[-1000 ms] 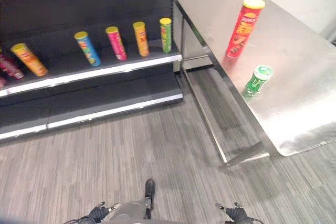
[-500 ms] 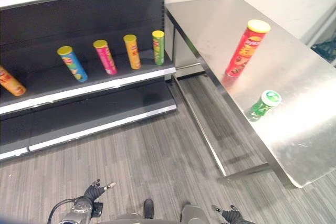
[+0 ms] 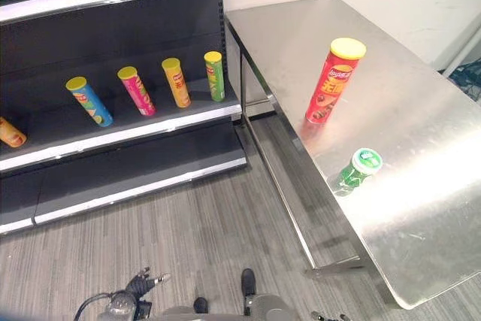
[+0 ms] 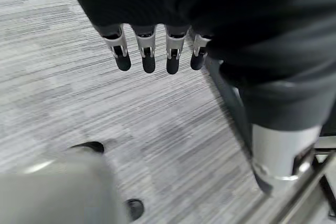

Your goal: Put the goods on the table back onto the shelves and tidy them up.

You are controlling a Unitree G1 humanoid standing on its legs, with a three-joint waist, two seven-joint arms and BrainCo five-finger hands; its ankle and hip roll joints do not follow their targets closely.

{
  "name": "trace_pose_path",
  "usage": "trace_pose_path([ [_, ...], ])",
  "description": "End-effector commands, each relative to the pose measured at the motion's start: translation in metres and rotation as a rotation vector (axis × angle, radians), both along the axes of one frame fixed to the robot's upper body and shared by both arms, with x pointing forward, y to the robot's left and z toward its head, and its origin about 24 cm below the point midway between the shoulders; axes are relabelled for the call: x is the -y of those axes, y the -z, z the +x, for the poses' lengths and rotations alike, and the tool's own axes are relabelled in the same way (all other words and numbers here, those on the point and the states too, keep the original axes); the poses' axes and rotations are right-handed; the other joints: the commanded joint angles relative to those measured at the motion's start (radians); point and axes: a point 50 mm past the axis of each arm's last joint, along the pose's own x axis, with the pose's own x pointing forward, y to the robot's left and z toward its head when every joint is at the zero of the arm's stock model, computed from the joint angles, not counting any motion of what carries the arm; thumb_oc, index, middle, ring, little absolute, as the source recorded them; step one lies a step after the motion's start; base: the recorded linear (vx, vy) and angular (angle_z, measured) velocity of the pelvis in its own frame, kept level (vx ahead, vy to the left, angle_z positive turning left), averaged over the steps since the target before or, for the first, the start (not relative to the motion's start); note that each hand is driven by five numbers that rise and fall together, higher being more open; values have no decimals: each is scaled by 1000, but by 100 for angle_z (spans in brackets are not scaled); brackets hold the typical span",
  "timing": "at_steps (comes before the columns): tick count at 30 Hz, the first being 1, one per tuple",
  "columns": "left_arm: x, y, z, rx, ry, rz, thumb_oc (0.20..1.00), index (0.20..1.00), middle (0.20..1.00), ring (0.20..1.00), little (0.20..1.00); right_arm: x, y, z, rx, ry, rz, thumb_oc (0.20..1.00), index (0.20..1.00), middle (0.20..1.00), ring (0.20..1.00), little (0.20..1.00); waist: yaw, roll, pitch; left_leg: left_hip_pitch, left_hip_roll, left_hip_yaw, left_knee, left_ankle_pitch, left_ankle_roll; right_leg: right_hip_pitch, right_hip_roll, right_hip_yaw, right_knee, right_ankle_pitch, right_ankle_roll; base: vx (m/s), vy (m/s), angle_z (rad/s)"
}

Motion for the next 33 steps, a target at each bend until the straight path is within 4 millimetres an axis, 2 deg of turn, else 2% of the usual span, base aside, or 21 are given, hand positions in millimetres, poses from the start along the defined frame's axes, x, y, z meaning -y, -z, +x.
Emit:
trace_pose_path([
  [1,-7,-7,11,58,16,30,1000,1000,1000,1000,1000,21,-7,-9,3,104,-63,1000,1000,1000,1000,1000,7,33,4,1,1,-62,-129,-8,17,101,36,28,72,-172,141,103,84,-46],
  [3,-7,-6,8,46,19,30,1000,1000,1000,1000,1000,24,-8,-10,13,129,-74,1000,1000,1000,1000,1000,1,40,1,17,8,-69,-159,8,10,107,40,37,71,-180,143,74,85,-44],
  [6,-7,-4,5,33,16,33,1000,1000,1000,1000,1000,29,-10,-12,33,182,-88,1000,1000,1000,1000,1000,-15,55,-13,55,20,-44,-221,19,9,107,44,58,64,-179,150,67,134,-39],
  [10,-25,-7,3,33,-35,72,1000,1000,1000,1000,1000,61,-26,-22,122,414,-195,1000,1000,1000,1000,1000,-51,63,-39,124,30,59,-298,28,11,82,28,108,53,-160,186,48,192,-73],
  [12,-31,-9,4,39,-48,86,1000,1000,1000,1000,1000,78,-36,-29,142,474,-257,1000,1000,1000,1000,1000,-58,60,-42,133,30,79,-305,25,13,79,25,122,48,-151,198,26,88,-61],
  [13,-31,-9,4,38,-48,86,1000,1000,1000,1000,1000,78,-36,-30,142,474,-258,1000,1000,1000,1000,1000,-56,60,-42,134,30,80,-306,24,13,79,25,123,48,-151,198,23,68,-49],
  [15,-35,-10,2,41,-61,93,1000,1000,1000,1000,1000,98,-50,-37,203,552,-322,1000,1000,1000,1000,1000,-67,57,-49,145,30,97,-318,21,15,79,19,132,42,-146,210,45,91,-30],
  [16,-35,-9,0,36,-74,90,1000,1000,1000,1000,1000,114,-64,-37,269,592,-385,1000,1000,1000,1000,1000,-77,56,-52,151,31,104,-321,17,15,79,15,137,41,-145,215,41,76,-7],
  [18,-35,-9,0,36,-74,90,1000,1000,1000,1000,1000,114,-64,-37,269,592,-385,1000,1000,1000,1000,1000,-77,56,-53,151,31,104,-321,17,15,78,15,137,42,-145,215,30,71,-5],
  [19,-35,-6,-9,14,-85,94,1000,1000,1000,1000,1000,169,-133,-1,582,571,-627,1000,1000,1000,1000,1000,-108,48,-60,165,29,124,-326,3,19,75,6,149,36,-139,233,39,123,-8],
  [20,-33,-5,-11,7,-73,93,1000,1000,1000,1000,1000,180,-158,9,679,540,-693,1000,1000,1000,1000,1000,-103,51,-63,168,31,131,-329,3,19,71,6,158,33,-131,236,53,145,-15],
  [21,-33,-4,-13,4,-74,89,1000,1000,1000,1000,1000,189,-195,32,836,448,-758,1000,1000,1000,1000,1000,-105,47,-64,172,32,137,-328,-4,20,69,4,160,31,-133,241,1,39,-29],
  [22,-33,-4,-13,2,-68,86,1000,1000,1000,1000,1000,191,-209,43,896,424,-785,1000,1000,1000,1000,1000,-103,45,-68,171,32,140,-330,0,20,64,4,164,29,-126,242,3,18,-44],
  [23,-32,-4,-13,2,-68,85,1000,1000,1000,1000,1000,191,-209,43,896,424,-786,1000,1000,1000,1000,1000,-102,46,-68,170,33,141,-330,0,20,63,5,165,29,-125,242,-2,9,-36],
  [24,-32,-4,-13,-2,-59,83,1000,1000,1000,1000,1000,194,-235,60,987,353,-834,1000,1000,1000,1000,1000,-99,42,-69,175,33,144,-329,-7,21,67,2,167,26,-126,245,17,12,-19],
  [27,-29,-3,-15,-5,-29,68,1000,1000,1000,1000,1000,178,-310,106,1271,114,-932,1000,1000,1000,1000,1000,-79,34,-77,175,35,143,-332,-4,20,66,-1,160,12,-116,245,3,-10,-3],
  [28,-28,-3,-15,-8,-17,65,1000,1000,1000,1000,1000,169,-327,120,1321,16,-947,1000,1000,1000,1000,1000,-71,30,-81,174,36,141,-332,-3,19,66,-3,155,8,-115,244,0,0,0],
  [29,-28,-3,-15,-8,-17,65,1000,1000,1000,1000,1000,169,-327,120,1321,16,-947,1000,1000,1000,1000,1000,-71,31,-81,174,36,140,-332,-3,19,66,-3,154,8,-115,244,33,-15,6],
  [30,-28,-4,-13,6,-10,61,1000,1000,1000,1000,1000,149,-360,141,1396,-198,-969,1000,1000,1000,1000,1000,-56,25,-82,181,36,132,-332,-6,17,78,-7,140,3,-118,243,19,-26,17],
  [31,-29,-5,-13,14,-12,58,1000,1000,1000,1000,1000,141,-372,148,1426,-277,-950,1000,1000,1000,1000,1000,-51,23,-84,177,36,127,-332,-1,14,77,-8,131,1,-114,241,26,-35,21],
  [33,-28,-5,-12,21,-7,49,1000,1000,1000,1000,1000,130,-381,159,1479,-363,-894,1000,1000,1000,1000,1000,-38,19,-85,176,37,118,-332,1,11,84,-12,115,2,-115,238,10,-36,20],
])
